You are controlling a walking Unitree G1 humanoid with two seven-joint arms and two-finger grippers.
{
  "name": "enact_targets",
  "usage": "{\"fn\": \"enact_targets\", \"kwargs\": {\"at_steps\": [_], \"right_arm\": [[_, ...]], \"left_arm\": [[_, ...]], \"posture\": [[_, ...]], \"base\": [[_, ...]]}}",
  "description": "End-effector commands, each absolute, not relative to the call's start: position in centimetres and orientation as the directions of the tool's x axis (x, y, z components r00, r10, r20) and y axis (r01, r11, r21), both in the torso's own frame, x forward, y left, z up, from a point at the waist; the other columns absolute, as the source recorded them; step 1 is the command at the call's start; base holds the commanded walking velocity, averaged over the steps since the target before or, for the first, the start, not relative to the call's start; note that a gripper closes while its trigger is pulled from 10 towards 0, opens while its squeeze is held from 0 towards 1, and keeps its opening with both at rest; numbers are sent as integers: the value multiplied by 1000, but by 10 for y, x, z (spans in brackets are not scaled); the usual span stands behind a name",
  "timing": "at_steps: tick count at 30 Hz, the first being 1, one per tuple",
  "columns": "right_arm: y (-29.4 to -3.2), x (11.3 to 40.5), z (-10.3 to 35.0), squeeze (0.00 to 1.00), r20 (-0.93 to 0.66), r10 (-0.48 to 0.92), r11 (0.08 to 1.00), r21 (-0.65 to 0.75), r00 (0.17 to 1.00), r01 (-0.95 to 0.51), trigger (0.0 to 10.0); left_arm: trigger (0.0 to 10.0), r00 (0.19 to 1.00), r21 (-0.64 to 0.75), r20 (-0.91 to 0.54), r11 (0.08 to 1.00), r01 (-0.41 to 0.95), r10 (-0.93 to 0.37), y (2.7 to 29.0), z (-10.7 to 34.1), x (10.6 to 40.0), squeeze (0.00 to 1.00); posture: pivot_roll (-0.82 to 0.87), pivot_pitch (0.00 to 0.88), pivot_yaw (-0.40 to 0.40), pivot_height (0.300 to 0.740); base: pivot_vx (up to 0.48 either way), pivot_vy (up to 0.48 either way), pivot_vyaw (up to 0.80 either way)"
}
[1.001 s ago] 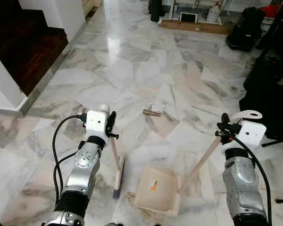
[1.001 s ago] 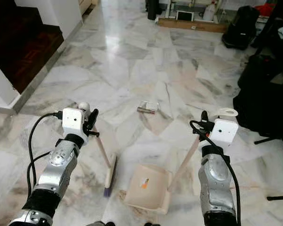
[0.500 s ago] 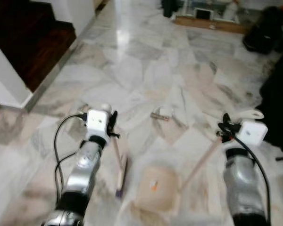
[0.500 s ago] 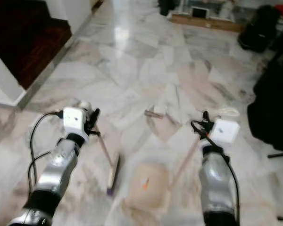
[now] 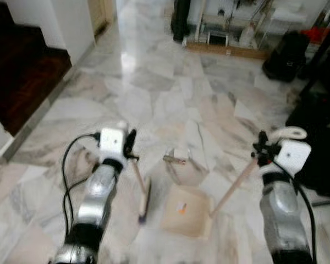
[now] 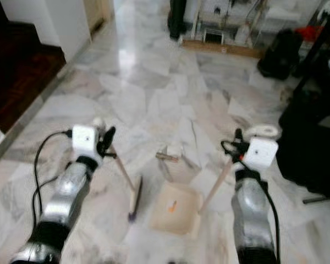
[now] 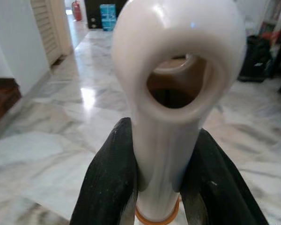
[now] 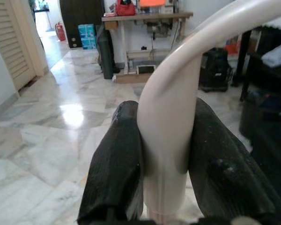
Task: Sweep floor
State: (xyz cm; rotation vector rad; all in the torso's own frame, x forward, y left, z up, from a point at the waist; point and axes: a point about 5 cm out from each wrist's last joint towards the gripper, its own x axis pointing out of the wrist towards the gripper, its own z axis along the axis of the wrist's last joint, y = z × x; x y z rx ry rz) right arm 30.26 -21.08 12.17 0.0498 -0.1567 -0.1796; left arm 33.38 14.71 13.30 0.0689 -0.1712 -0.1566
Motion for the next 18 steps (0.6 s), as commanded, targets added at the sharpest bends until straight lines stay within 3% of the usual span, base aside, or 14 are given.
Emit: {"fn": "enact_targets", "kwargs": {"at_steps": [1, 18], "right_arm": [[-217, 301, 127, 0, 174, -199, 979, 66, 964, 191, 10000], [-218, 302, 127, 0, 172, -201, 979, 73, 964, 190, 10000]], "left_arm": [[10000, 963, 72, 197, 982, 174, -185, 137, 141, 335, 0], [10000, 963, 70, 201, 983, 170, -181, 138, 142, 335, 0]], "posture": [[43, 130, -25, 740], [45, 132, -26, 740]], "base": [[428, 0, 0], [425, 0, 0]]}}
